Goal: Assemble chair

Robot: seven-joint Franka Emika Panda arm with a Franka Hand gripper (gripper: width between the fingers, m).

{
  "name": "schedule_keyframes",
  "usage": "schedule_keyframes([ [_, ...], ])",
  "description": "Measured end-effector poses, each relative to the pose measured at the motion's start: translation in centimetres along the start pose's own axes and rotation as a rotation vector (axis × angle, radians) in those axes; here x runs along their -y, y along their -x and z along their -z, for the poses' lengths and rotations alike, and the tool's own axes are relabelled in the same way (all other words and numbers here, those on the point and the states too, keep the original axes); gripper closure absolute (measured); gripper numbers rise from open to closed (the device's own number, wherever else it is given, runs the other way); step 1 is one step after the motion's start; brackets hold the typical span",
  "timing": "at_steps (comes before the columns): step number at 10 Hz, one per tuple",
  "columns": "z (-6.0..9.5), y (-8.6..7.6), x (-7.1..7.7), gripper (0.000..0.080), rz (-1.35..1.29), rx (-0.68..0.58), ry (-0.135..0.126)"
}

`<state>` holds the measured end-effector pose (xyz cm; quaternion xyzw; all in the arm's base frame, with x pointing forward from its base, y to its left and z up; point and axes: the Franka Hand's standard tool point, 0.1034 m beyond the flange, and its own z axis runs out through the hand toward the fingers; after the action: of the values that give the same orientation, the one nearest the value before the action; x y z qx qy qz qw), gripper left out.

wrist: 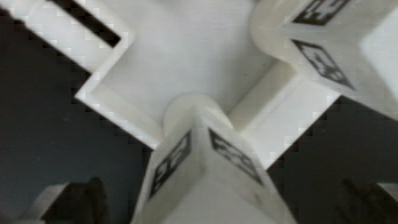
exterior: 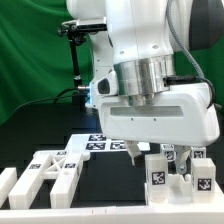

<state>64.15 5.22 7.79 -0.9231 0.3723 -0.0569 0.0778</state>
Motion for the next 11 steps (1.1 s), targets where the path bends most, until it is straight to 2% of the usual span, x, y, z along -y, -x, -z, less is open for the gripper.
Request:
schedule_keyframes([
  [2, 0.0, -0.05, -0.05, 0.0151, 0.166, -0.001, 0.002],
  [3, -0.11, -0.11, 0.18, 0.015, 0.407, 0.008, 0.031],
  [5, -0.26, -0.11, 0.42, 0.0152, 0.398, 0.007, 0.034],
  [6, -0.28, -0.12, 0.39, 0.0301, 0.4, 0.007, 0.035],
  [7, -0.32, -0.04, 0.43, 0.0301, 0.318, 0.007, 0.033],
  [8, -0.35, -0.03, 0.41, 0.0496, 0.239, 0.007, 0.032],
  [11, -0.24, -0.37, 0.25, 0.0508, -0.099, 0.0, 0.03],
])
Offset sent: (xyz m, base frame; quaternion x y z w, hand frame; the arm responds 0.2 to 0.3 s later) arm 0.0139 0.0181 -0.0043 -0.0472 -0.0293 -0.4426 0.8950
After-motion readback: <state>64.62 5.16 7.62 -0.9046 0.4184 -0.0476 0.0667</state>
